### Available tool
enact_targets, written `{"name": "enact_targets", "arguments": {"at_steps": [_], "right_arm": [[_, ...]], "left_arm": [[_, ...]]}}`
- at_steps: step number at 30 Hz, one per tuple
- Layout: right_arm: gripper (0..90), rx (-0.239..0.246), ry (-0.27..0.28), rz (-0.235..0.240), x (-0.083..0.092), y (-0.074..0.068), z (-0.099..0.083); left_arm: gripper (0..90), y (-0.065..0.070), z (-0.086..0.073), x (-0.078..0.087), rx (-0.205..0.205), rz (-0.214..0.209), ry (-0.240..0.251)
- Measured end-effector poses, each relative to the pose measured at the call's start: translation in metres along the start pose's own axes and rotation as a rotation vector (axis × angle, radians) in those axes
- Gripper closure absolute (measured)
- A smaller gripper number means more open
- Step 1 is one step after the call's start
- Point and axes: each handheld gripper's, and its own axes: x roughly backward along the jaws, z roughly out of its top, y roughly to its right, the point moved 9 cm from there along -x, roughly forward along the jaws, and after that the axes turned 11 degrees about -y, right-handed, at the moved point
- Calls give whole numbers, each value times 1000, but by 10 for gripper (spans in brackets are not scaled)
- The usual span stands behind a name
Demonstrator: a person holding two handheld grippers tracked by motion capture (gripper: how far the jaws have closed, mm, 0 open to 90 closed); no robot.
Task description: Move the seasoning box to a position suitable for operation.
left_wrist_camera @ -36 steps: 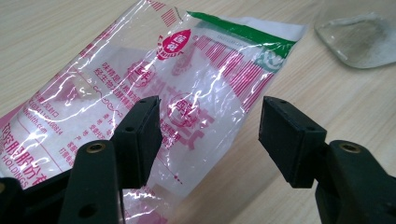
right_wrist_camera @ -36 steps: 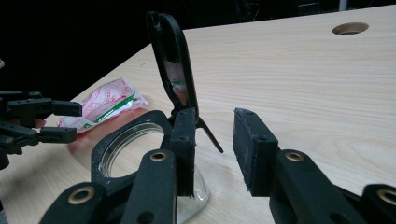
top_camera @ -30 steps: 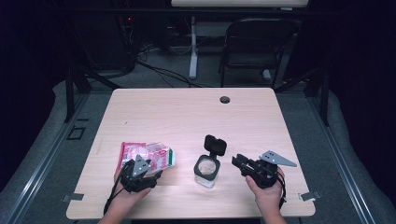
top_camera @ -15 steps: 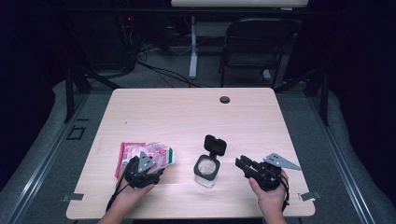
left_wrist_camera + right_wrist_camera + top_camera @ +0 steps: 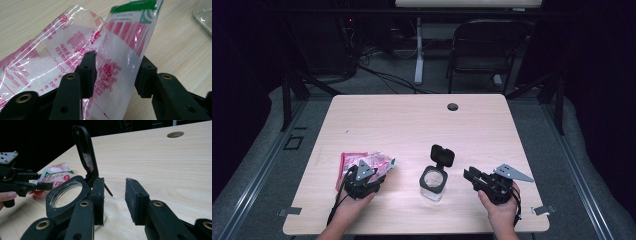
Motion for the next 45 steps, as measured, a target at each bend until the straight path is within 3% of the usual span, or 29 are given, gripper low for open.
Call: {"name": "enact_targets", "arguments": {"at_steps": [27,45], "right_arm": [[688,-7,0,-5,-1,1,-1],[689,-30,7,0,1,6,-2]], "left_arm": [[897,-14,-4,-2,49,16,-19],[900,-19,-3,6,68,-11,18]]}}
